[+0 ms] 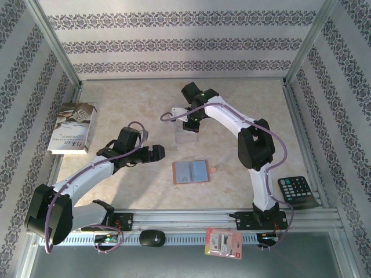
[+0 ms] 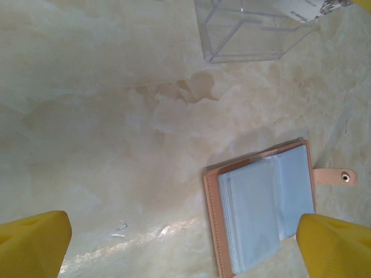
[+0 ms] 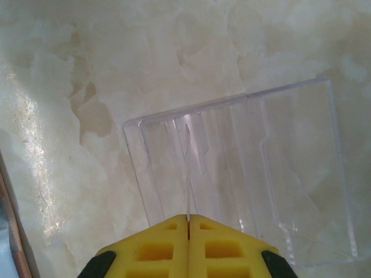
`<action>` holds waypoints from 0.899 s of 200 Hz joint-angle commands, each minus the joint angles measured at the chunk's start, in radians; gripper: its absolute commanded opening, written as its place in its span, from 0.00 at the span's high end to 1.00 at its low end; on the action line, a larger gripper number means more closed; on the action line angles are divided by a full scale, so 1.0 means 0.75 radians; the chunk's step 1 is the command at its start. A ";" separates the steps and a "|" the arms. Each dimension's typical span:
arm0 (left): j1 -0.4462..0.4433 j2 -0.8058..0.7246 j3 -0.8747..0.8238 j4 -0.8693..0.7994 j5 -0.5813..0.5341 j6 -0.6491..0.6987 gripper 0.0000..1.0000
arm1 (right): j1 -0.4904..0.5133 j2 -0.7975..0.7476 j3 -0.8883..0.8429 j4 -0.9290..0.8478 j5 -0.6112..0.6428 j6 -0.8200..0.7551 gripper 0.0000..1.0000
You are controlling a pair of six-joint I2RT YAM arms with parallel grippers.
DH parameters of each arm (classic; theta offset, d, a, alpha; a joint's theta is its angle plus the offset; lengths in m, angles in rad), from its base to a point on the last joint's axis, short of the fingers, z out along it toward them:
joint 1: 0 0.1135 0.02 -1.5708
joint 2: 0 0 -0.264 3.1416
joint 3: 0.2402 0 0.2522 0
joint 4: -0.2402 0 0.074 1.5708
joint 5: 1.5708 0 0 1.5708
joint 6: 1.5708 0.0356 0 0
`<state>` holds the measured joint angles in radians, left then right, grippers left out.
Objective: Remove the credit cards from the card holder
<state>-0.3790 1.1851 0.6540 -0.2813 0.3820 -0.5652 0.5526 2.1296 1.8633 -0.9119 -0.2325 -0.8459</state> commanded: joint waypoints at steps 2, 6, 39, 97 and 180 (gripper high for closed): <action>0.024 0.011 0.004 0.000 0.019 0.006 0.00 | 0.013 0.016 0.008 -0.032 -0.033 -0.031 1.00; 0.026 0.010 0.003 0.001 0.022 0.007 0.00 | 0.017 0.016 0.010 -0.037 -0.035 -0.030 1.00; 0.040 -0.008 -0.024 0.012 0.033 0.013 0.00 | 0.058 0.033 0.042 -0.074 -0.049 -0.011 1.00; 0.055 -0.053 -0.060 0.040 0.056 0.015 0.00 | 0.134 0.069 0.092 -0.113 -0.084 0.048 1.00; 0.059 -0.074 -0.076 0.079 0.098 -0.006 0.00 | 0.078 0.066 0.090 0.022 -0.067 0.189 0.72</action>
<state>-0.3500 1.1374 0.6083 -0.2577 0.4343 -0.5652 0.6331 2.1857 1.9198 -0.9527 -0.2630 -0.7570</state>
